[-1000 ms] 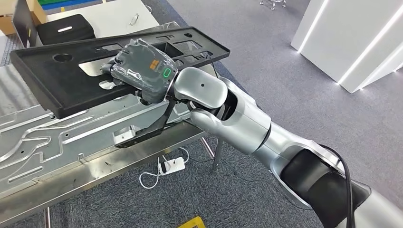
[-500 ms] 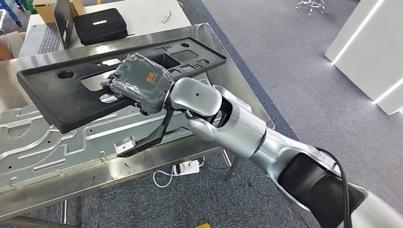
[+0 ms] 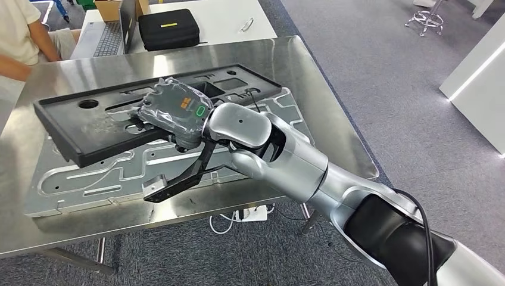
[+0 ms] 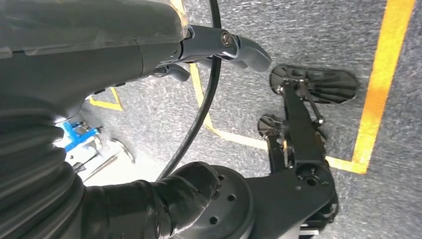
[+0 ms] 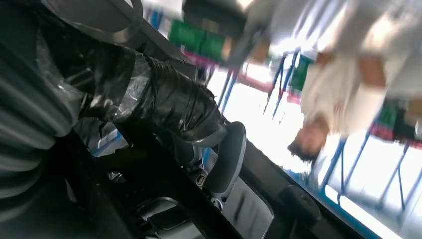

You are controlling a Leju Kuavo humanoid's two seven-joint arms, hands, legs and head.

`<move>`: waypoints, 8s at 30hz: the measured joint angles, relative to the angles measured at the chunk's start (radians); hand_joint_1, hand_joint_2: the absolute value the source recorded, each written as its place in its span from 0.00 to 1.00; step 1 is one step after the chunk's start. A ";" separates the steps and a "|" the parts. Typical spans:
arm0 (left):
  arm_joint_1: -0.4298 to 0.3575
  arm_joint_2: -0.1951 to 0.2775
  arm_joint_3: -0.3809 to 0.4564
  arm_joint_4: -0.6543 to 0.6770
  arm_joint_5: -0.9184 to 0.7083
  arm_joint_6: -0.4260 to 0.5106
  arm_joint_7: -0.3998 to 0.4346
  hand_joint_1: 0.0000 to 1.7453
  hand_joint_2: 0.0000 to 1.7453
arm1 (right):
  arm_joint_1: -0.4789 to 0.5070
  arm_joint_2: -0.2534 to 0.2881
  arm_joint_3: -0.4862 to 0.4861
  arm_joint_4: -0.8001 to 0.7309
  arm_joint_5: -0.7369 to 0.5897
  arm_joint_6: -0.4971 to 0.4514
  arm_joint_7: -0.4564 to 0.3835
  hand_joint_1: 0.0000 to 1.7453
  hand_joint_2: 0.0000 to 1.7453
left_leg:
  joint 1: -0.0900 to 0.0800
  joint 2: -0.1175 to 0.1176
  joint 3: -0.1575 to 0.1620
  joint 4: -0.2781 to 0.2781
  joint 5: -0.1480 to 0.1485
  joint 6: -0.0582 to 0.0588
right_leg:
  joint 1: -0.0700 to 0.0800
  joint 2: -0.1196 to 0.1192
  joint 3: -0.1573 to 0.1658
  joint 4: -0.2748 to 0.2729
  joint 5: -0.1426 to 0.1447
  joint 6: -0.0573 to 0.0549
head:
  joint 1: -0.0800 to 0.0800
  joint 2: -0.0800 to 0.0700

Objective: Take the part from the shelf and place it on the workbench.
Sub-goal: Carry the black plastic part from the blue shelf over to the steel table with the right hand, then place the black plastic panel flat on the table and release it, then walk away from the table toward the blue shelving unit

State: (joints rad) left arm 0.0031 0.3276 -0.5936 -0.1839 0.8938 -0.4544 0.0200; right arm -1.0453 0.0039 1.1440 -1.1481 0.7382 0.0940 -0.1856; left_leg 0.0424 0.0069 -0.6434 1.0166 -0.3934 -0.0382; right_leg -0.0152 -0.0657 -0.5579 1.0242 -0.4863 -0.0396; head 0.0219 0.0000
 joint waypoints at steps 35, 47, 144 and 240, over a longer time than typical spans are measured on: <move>0.067 0.037 -0.061 -0.278 0.123 0.064 0.103 0.00 1.00 | 0.071 0.095 0.032 0.659 -0.014 0.014 0.074 1.00 1.00 | -0.019 0.004 -0.004 0.002 0.002 0.025 | -0.014 0.003 -0.004 -0.006 0.011 0.062 | 0.000 0.000; 0.065 0.082 -0.127 -0.270 0.181 -0.038 0.109 0.00 1.00 | 0.065 0.176 0.033 0.787 0.008 0.084 0.143 0.00 0.00 | -0.019 0.006 -0.001 0.002 0.001 0.025 | -0.014 0.004 -0.004 -0.004 0.008 0.061 | 0.000 0.000; 0.062 0.166 -0.652 -0.220 0.337 0.216 -0.081 0.00 0.00 | 0.275 -0.003 -0.134 -0.188 0.267 -0.219 0.253 0.00 0.00 | -0.032 -0.008 0.006 0.002 -0.011 0.065 | 0.013 0.062 -0.100 0.234 -0.070 0.038 | 0.002 0.000; -0.107 -0.014 -0.775 -0.071 0.601 0.280 0.087 0.00 0.00 | 0.833 -0.195 -0.810 0.918 -0.181 0.082 0.434 0.00 0.00 | -0.028 0.077 0.039 -0.003 -0.044 0.074 | -0.021 0.021 0.008 0.074 -0.014 0.102 | 0.007 0.000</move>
State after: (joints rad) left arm -0.1036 0.3140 -1.3685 -0.2553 1.4953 -0.1746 0.1066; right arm -0.2118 -0.1916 0.3342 -0.2296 0.5575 0.1761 0.2480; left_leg 0.0149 0.0835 -0.6042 1.0141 -0.4376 0.0359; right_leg -0.0359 -0.0448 -0.5498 1.0981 -0.4998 0.0627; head 0.0289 0.0000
